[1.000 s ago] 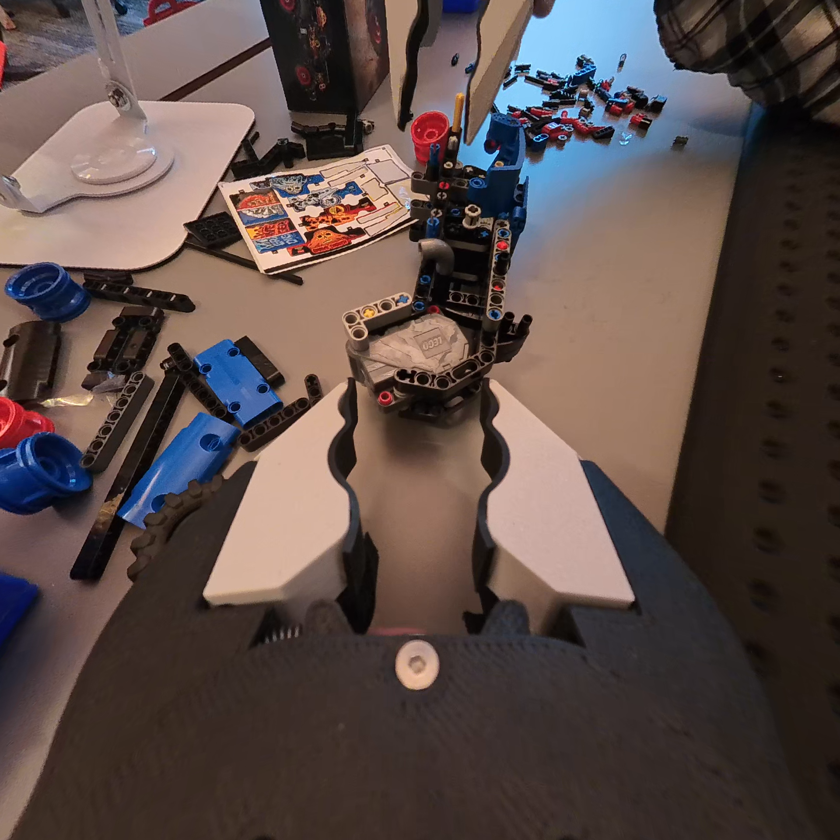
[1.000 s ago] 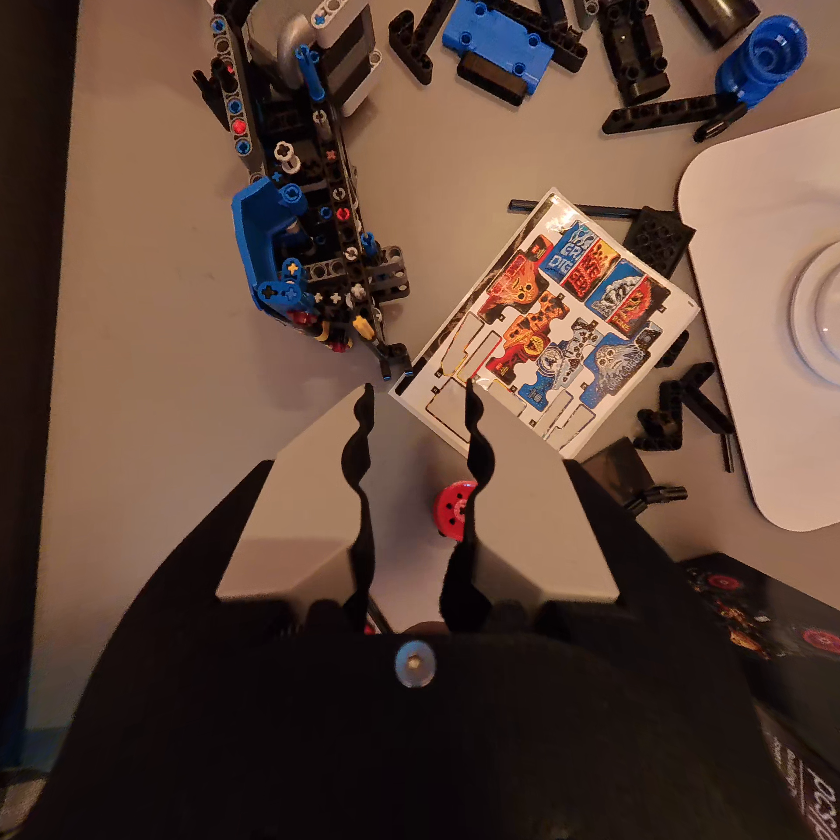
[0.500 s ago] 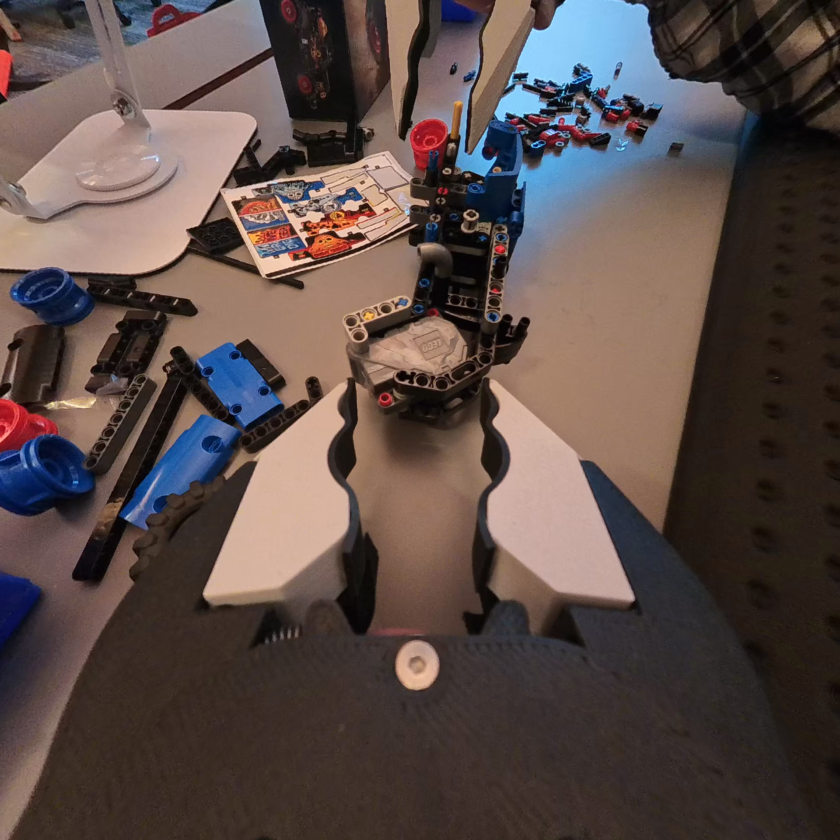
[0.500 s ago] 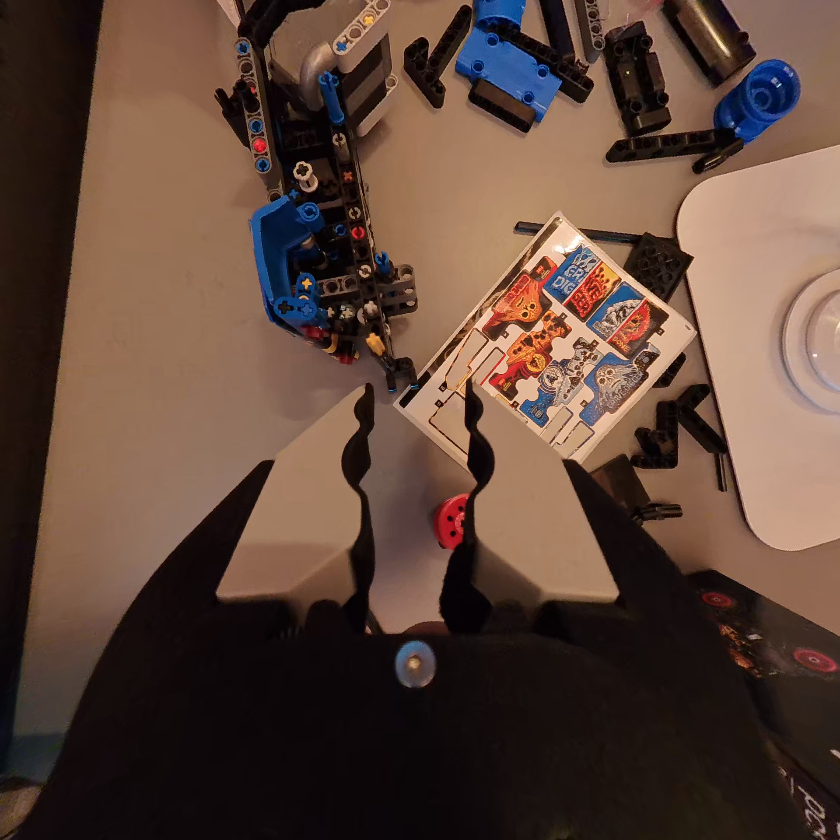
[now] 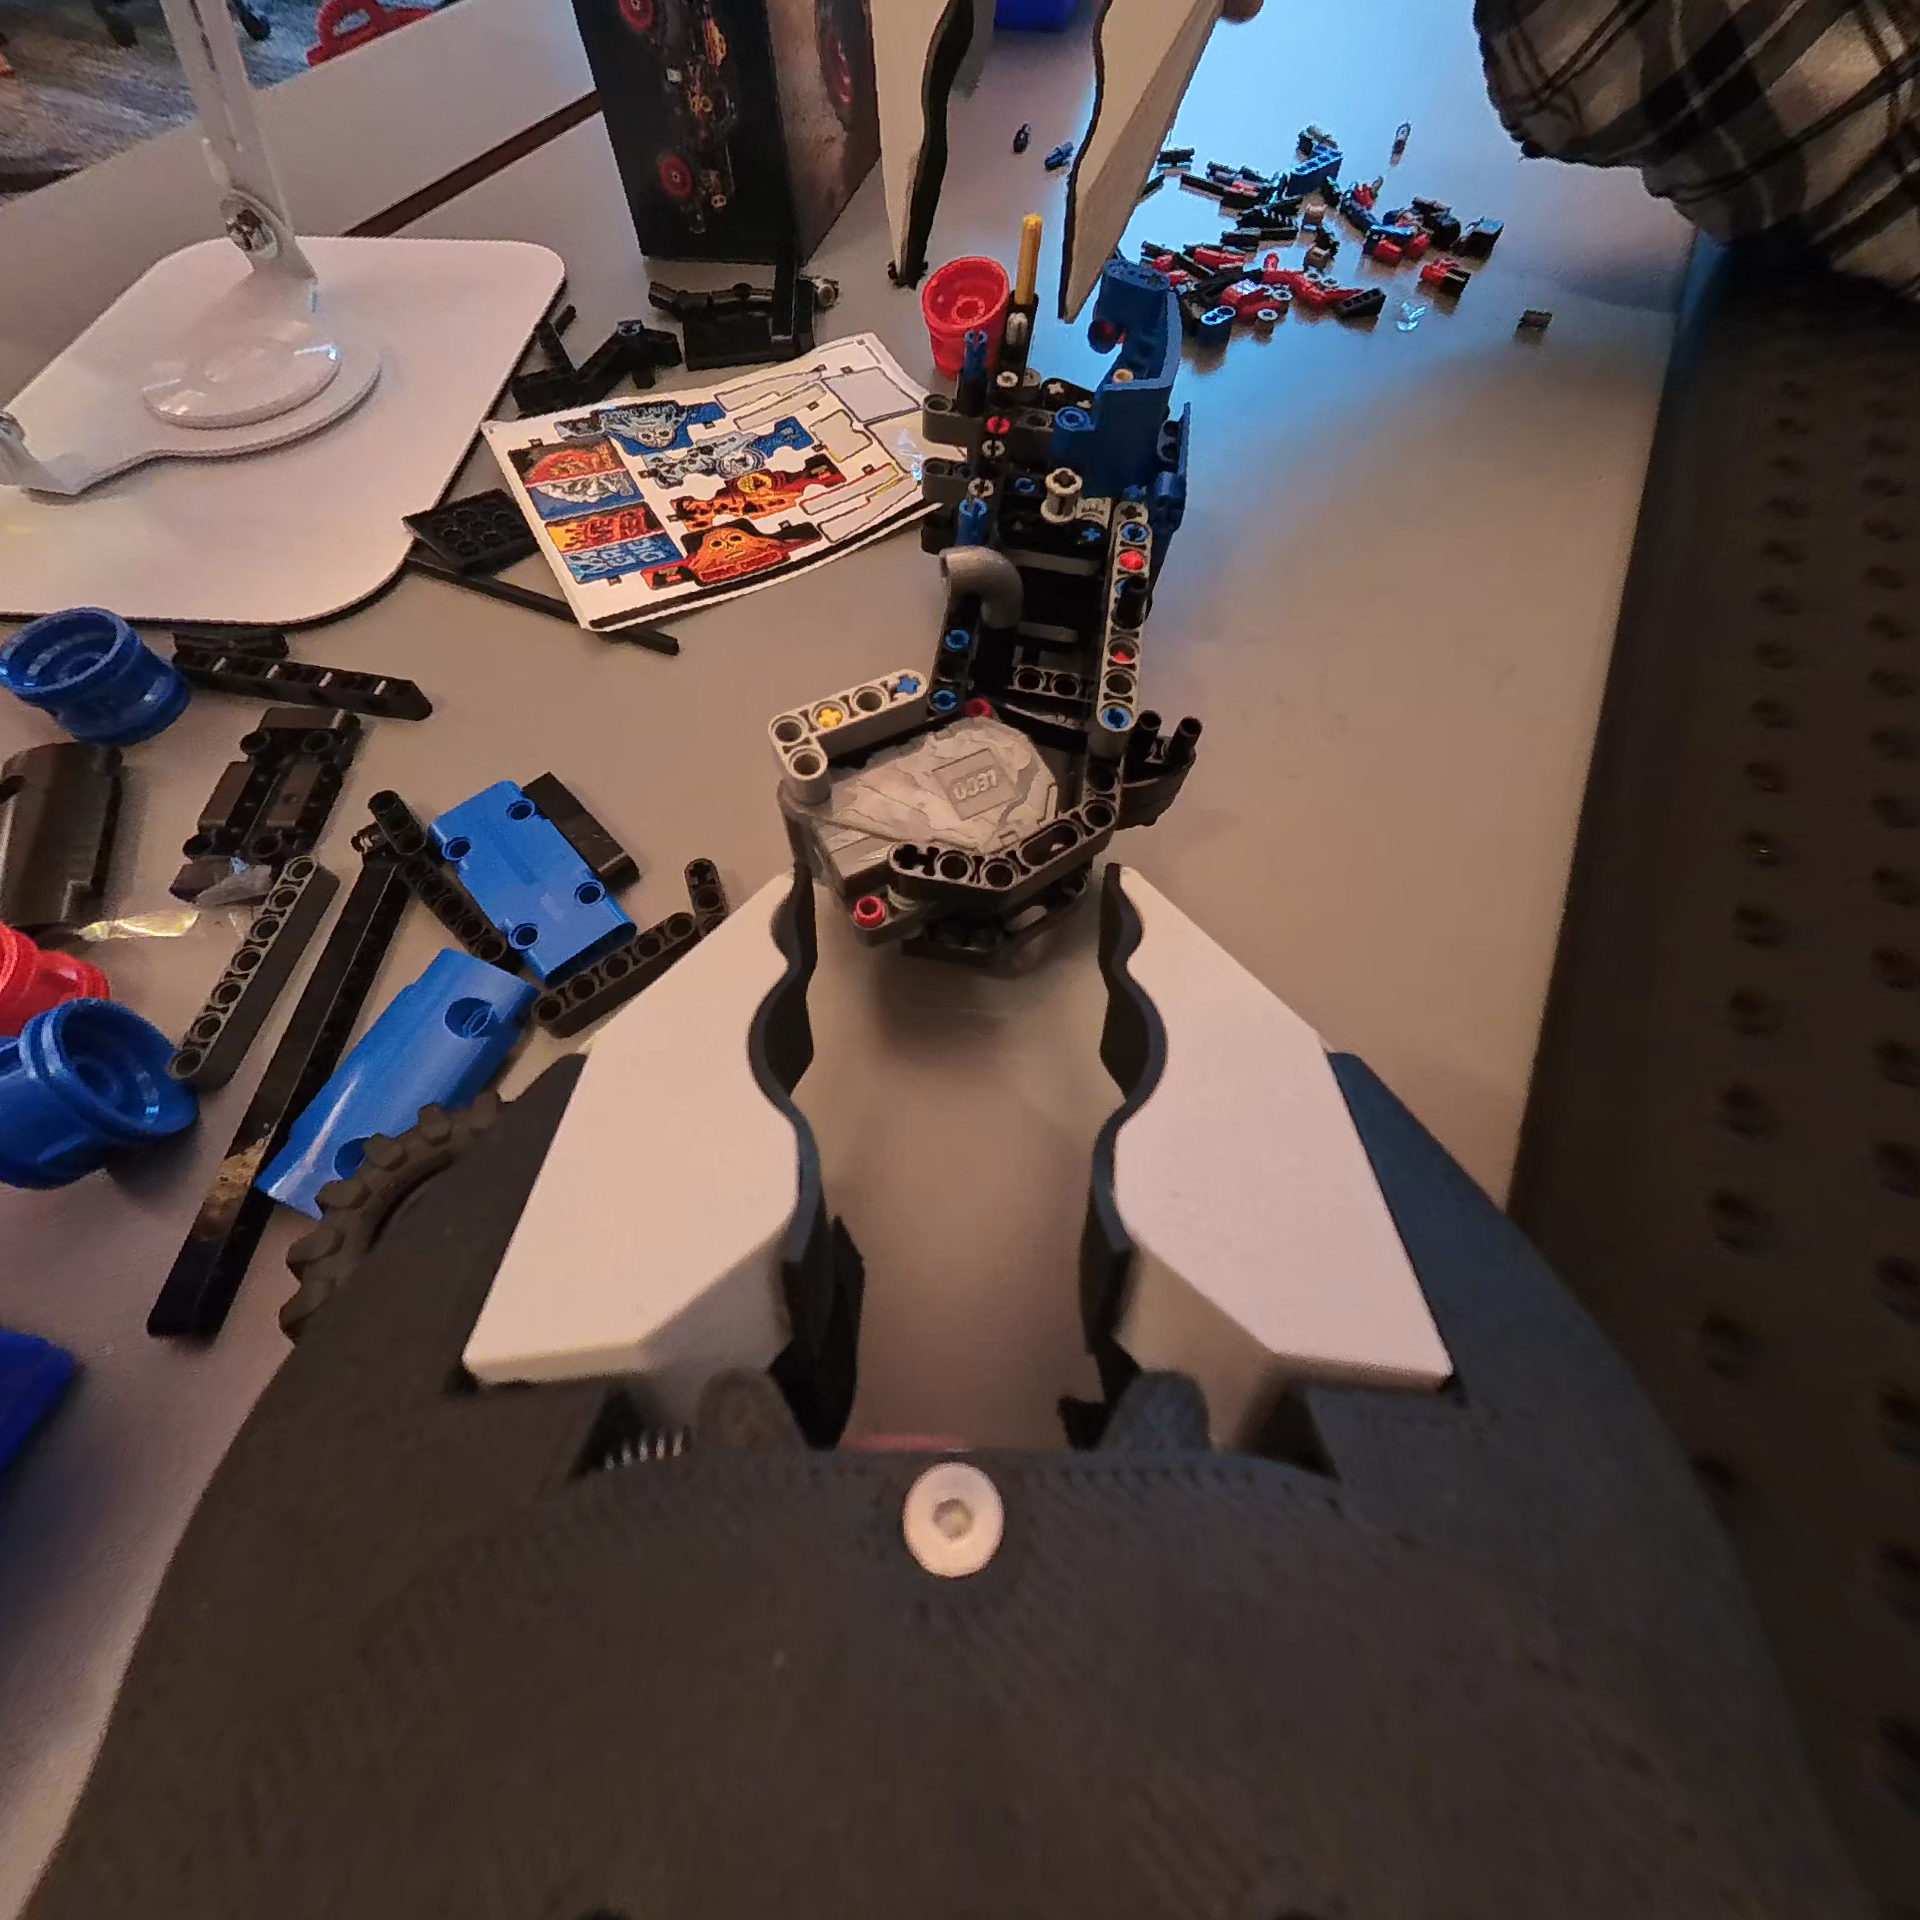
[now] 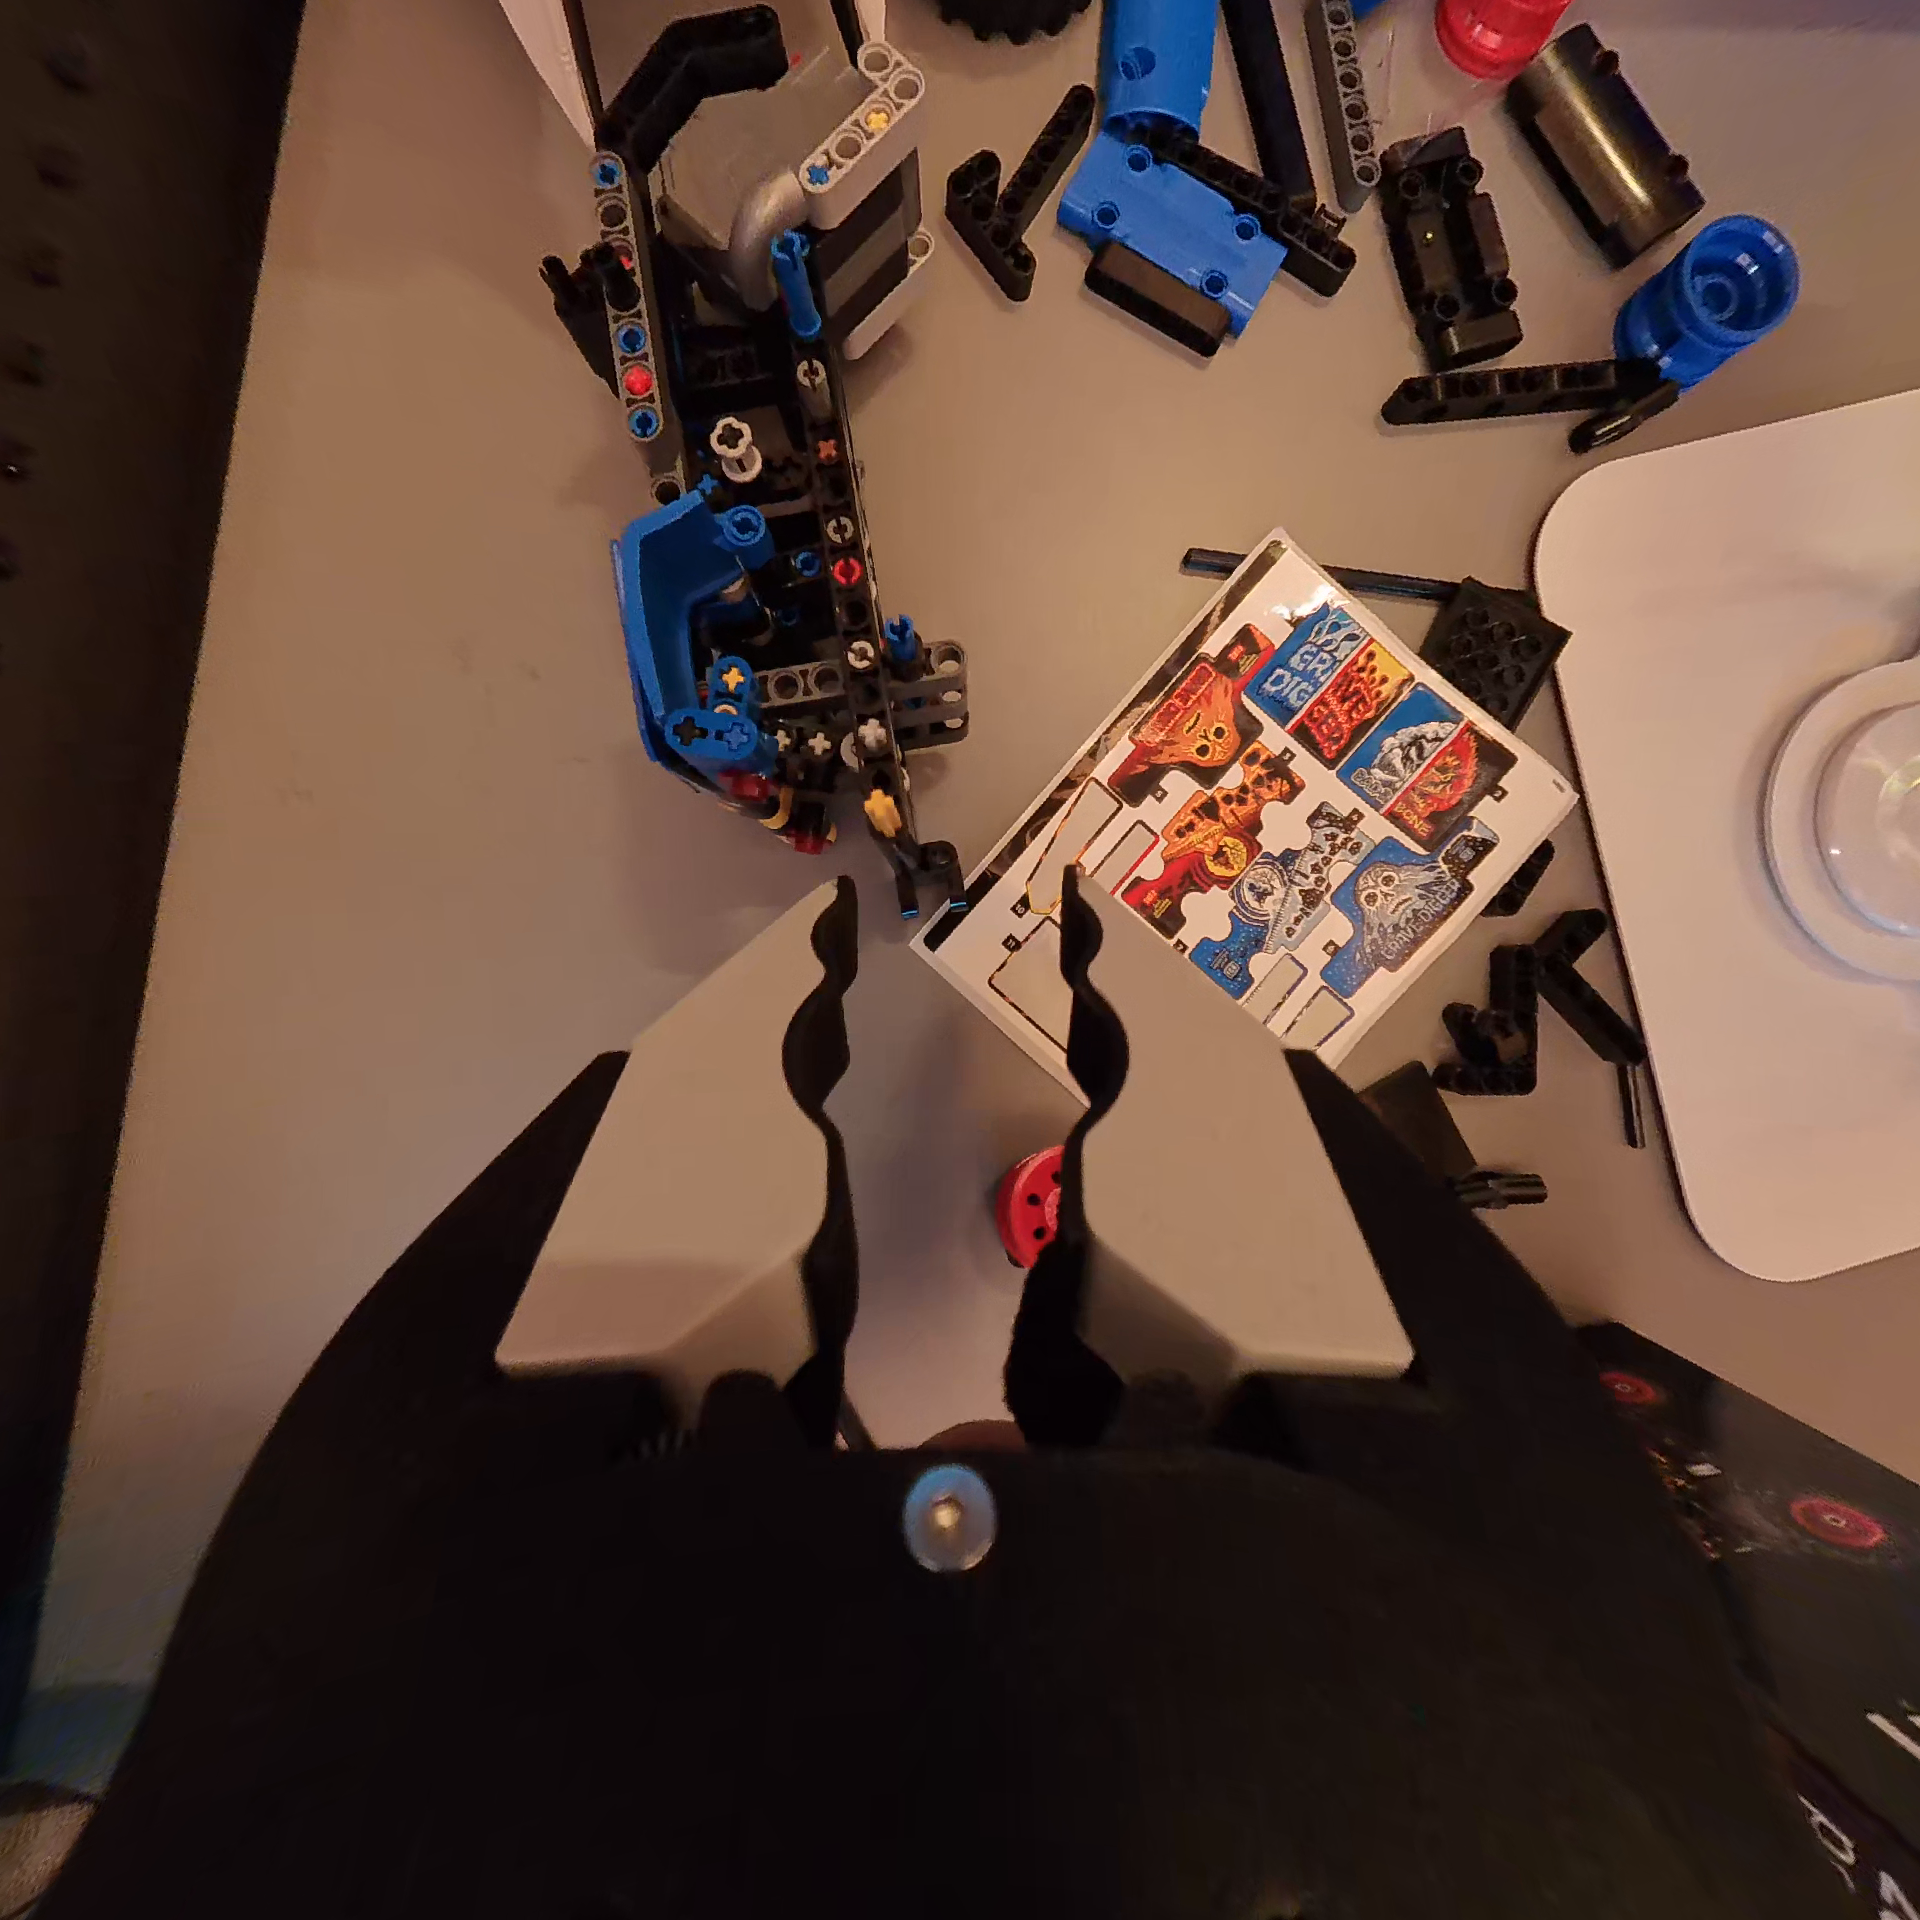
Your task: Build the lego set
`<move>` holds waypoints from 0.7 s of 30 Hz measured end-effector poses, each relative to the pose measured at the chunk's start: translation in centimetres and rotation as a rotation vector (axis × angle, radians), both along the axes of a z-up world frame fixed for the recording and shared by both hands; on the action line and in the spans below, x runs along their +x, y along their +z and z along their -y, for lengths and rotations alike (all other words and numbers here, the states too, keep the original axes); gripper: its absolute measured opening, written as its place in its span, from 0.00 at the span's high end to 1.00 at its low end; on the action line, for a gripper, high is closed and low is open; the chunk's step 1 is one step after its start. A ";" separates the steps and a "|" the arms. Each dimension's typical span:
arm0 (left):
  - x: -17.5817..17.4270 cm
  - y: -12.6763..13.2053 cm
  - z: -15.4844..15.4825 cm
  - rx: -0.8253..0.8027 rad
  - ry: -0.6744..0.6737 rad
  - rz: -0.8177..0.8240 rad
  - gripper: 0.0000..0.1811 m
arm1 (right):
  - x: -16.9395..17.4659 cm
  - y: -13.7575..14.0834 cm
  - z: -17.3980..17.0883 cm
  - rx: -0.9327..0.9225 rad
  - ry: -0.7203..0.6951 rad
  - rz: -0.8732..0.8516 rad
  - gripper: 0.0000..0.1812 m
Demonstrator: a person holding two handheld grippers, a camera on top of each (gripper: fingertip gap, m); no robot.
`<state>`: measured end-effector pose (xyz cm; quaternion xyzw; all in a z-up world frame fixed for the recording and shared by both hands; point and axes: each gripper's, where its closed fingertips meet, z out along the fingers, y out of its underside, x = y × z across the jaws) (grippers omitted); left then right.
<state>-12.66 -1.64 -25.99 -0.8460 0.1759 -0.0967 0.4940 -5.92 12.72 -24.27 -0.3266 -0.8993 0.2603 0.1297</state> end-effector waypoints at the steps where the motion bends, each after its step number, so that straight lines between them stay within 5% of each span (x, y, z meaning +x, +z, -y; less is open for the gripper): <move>1: 0.0 0.0 0.0 0.000 0.000 0.001 0.71 | 0.0 0.1 0.0 -0.001 0.000 -0.003 0.79; 21: 0.0 0.1 0.0 0.003 0.000 0.011 0.70 | -0.8 1.1 -0.4 -0.007 -0.032 -0.066 0.76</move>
